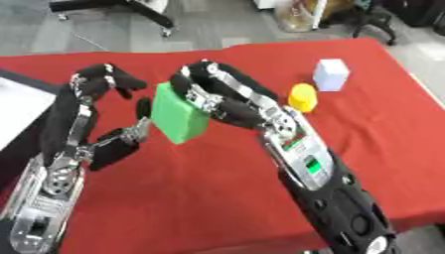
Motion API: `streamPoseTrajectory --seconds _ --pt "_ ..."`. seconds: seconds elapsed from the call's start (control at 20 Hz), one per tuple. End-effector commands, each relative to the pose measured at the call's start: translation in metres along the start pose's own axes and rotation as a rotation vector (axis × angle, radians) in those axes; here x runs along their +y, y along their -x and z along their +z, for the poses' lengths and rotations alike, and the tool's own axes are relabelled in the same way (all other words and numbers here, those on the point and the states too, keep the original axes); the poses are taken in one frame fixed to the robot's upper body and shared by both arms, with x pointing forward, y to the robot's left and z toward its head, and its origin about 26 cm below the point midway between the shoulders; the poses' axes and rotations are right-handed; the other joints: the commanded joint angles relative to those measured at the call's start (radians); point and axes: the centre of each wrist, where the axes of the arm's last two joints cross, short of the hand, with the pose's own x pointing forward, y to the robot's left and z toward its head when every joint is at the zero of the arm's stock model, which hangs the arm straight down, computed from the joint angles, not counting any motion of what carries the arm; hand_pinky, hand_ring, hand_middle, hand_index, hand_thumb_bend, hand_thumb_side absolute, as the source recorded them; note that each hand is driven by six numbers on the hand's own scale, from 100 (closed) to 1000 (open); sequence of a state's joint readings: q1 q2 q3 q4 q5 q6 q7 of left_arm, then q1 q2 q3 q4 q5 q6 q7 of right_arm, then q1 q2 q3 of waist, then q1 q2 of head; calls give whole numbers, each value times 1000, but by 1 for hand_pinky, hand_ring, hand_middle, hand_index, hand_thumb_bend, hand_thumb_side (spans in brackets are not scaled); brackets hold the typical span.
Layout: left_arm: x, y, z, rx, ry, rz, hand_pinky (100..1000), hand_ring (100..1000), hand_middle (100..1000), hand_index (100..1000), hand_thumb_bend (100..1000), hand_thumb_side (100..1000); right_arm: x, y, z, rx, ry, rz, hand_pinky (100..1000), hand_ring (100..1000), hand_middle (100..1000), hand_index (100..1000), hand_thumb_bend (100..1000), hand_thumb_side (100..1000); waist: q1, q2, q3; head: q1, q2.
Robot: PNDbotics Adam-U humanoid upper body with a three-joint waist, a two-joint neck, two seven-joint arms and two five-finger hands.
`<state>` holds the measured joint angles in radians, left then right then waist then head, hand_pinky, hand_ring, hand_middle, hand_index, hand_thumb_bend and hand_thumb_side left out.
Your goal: Pick up the objects with one hand, pass them to the other hand, and then place them into the box on the other side of the table.
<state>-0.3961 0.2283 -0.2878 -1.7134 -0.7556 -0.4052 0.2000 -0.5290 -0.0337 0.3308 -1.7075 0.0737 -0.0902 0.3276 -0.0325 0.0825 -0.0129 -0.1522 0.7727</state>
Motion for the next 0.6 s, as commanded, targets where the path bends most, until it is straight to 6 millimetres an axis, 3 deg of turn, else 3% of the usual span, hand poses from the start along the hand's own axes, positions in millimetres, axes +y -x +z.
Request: streamPoseTrajectory --seconds 0.05,0.1,0.15,0.2,0.35,0.45,0.6 --pt "11 4 2 -34 43 -78 651 455 516 671 100 100 -3 -6 -4 -20 12 3 756 118 134 235 100 764 5 -11 0 -6 -3" --pt "12 4 3 -51 56 -99 663 469 532 689 108 126 -3 -5 -4 -19 12 1 757 118 135 236 100 766 5 -11 0 -7 -3" --pt "14 4 3 -74 68 -119 668 477 541 697 211 158 -3 -5 -4 -18 10 -2 757 118 135 236 100 767 6 -12 1 -9 -3" --pt "15 3 2 -96 77 -137 686 503 567 722 446 231 -2 -5 -4 -17 8 -4 757 118 135 236 100 768 5 -12 1 -10 -3" --pt "23 -1 -4 -186 93 -204 727 572 633 777 739 292 0 -5 -5 -20 -5 -14 758 117 135 236 100 770 4 -13 1 -12 -3" --pt "28 -3 -7 -238 100 -252 748 614 680 815 852 312 1 -6 -6 -21 -13 -17 758 117 135 236 100 772 4 -13 1 -13 -3" --pt "31 -4 -9 -272 90 -292 771 657 722 854 935 310 1 -5 -6 -19 -20 -21 759 117 135 236 100 774 4 -13 2 -17 -3"
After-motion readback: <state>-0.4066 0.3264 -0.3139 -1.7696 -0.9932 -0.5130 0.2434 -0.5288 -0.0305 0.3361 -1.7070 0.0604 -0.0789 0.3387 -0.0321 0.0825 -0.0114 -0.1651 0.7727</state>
